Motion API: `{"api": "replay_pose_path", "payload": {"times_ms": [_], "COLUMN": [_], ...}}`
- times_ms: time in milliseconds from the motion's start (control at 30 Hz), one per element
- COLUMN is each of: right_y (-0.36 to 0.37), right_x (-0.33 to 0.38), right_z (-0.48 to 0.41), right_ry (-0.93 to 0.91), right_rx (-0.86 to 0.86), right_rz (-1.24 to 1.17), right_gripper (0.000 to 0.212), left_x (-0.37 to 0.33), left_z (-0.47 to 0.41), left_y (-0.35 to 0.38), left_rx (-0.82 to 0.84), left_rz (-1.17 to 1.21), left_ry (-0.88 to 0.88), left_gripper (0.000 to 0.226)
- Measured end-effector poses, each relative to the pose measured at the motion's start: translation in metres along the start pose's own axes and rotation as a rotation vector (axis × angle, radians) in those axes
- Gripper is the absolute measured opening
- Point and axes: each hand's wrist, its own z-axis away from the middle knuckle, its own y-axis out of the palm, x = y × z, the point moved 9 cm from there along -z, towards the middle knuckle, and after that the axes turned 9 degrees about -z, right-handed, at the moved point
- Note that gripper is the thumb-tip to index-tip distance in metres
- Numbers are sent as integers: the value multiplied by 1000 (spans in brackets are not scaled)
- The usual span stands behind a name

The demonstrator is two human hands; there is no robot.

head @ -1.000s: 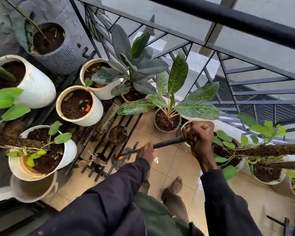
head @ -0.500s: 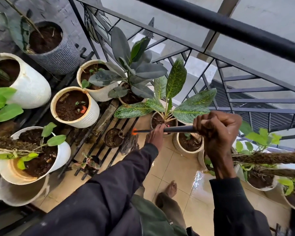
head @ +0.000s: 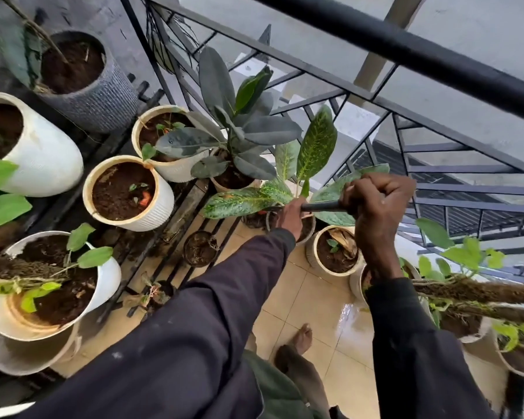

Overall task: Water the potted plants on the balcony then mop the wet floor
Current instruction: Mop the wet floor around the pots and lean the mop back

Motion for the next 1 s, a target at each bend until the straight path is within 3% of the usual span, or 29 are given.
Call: {"api": "replay_pose_path", "payload": {"times_ms": [167, 333, 433, 633, 800, 933, 1000], "right_y": [3, 0, -4, 21, 26, 11, 8], "right_x": [-1, -17, -33, -54, -32, 8, 32], "right_z": [-9, 15, 42, 135, 202, 213, 223], "right_ry": [97, 209, 269, 358, 310, 194, 128], "right_rx": [65, 70, 90, 252, 354, 375, 403], "right_rz": [-114, -202, -206, -289, -324, -326, -322], "right_gripper": [42, 42, 45, 51, 53, 36, 37], "left_x": [14, 51, 77, 157, 158, 120, 104], "left_z": [25, 77, 115, 222, 280, 294, 300], "left_y": [1, 14, 24, 57, 45, 20, 17], "left_rx": [-14, 20, 56, 82, -7, -126, -179], "left_rz": [-4, 58, -2, -40, -27, 3, 30], "left_ry": [-73, -156, -164, -348, -339, -268, -254], "left_gripper": [30, 33, 35, 50, 49, 43, 38]}}
